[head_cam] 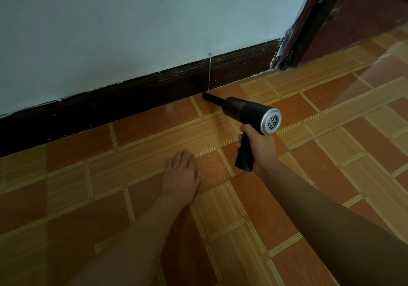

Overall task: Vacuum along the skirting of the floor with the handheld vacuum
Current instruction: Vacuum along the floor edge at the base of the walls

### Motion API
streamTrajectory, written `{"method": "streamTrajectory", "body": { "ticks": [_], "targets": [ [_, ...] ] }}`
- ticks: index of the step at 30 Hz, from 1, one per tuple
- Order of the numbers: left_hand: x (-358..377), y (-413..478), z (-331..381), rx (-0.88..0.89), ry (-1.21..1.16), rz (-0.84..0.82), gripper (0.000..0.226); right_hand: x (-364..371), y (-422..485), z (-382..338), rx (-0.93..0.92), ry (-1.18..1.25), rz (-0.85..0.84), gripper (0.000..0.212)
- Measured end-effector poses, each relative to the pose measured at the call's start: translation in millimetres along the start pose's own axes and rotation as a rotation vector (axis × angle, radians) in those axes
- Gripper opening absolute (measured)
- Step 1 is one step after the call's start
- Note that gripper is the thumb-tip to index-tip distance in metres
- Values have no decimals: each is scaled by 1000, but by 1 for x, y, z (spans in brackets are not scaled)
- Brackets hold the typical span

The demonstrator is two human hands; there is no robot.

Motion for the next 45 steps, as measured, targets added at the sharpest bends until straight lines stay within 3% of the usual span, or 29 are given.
{"method": "streamTrajectory", "body": {
  "ticks": [8,18,28,35,40,45],
  "targets": [
    [5,14,20,51,-2,-26,57,-18,12,-3,19,34,60,33],
    [3,17,28,33,97,-7,55,-16,12,2,26,21,-2,29],
    [-3,22,35,3,171,16,53,-30,26,-8,-2,51,39,27],
    [-5,26,43,-42,191,-6,54,-45,35,-11,14,88,85,42],
    [-1,29,45,-79,221,-25,55,-43,35,-9,27,97,37,40],
    [-22,38,49,-155,128,82,47,-40,34,-7,46,77,-11,40]
  ]
}}
Point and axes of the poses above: each hand's wrist, its own y-axis towards the middle knuckle, its own x-axis out of the palm, z = x × y, the point moved 8 cm from there along y, towards the middle knuckle, and after that the axes turned 2 degrees about -y, right-handed, at the moved point
